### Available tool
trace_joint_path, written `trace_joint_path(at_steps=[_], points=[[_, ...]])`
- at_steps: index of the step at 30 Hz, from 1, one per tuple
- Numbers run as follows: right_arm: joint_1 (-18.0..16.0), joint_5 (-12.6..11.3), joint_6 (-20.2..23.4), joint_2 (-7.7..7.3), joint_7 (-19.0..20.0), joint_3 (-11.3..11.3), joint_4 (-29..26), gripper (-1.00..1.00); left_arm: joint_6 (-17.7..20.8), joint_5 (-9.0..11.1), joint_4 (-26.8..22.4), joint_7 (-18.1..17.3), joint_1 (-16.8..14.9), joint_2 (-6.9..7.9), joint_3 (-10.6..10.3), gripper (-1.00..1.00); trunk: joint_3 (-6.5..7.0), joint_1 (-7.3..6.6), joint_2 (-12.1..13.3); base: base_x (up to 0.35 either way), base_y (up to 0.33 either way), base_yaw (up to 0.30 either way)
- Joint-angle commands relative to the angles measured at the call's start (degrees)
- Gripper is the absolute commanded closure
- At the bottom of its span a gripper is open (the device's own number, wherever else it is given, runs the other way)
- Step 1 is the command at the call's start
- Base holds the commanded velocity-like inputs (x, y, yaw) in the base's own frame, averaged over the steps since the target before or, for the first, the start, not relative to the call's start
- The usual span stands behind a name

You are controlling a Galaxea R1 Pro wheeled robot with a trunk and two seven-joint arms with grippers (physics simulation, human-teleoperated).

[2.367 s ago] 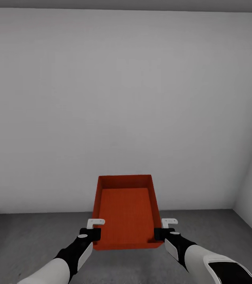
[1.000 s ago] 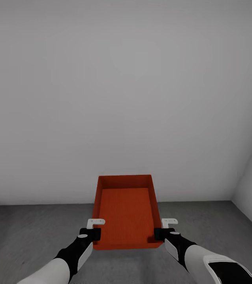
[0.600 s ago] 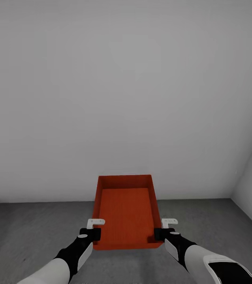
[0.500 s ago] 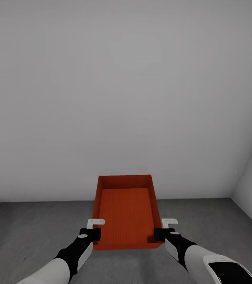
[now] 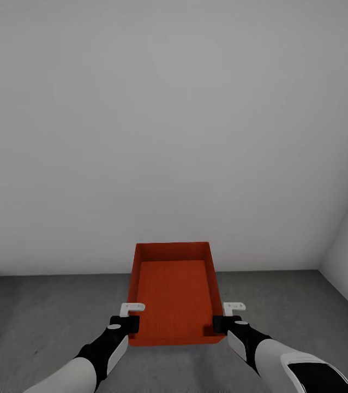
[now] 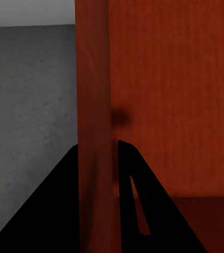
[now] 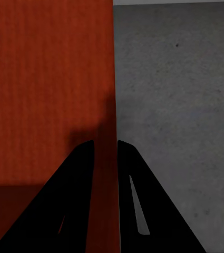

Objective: Move the two storage containers from the living room to the garage. In the garage, place one container on the floor and stack the other container on top of it (either order is fine).

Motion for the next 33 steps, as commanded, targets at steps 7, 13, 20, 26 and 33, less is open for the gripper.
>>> trace_joint_path(at_steps=[7, 13, 20, 26, 33], points=[[-0.03, -0.40, -0.08, -0.08, -2.99, -1.30, 0.17, 1.00, -2.27, -0.77, -0.31, 1.37, -0.07, 0.08, 0.66, 1.00, -0.78, 0.03, -0.14, 0.000, 0.000, 0.000], [-0.03, -0.40, -0.08, -0.08, -2.99, -1.30, 0.17, 1.00, -2.26, -0.77, -0.31, 1.37, -0.07, 0.08, 0.64, 1.00, -1.33, 0.03, -0.14, 0.000, 0.000, 0.000], [-0.03, -0.40, -0.08, -0.08, -2.99, -1.29, 0.17, 1.00, -2.27, -0.77, -0.31, 1.37, -0.07, 0.08, 0.66, 1.00, -1.97, 0.03, -0.14, 0.000, 0.000, 0.000], [-0.03, -0.40, -0.08, -0.08, -2.99, -1.27, 0.17, 1.00, -2.27, -0.77, -0.31, 1.37, -0.07, 0.08, 0.66, 1.00, -2.52, 0.03, -0.14, 0.000, 0.000, 0.000], [-0.03, -0.40, -0.08, -0.08, -2.99, -1.27, 0.17, 1.00, -2.27, -0.77, -0.25, 1.37, -0.07, 0.08, 0.66, 1.00, -3.16, 0.03, -0.14, 0.000, 0.000, 0.000]])
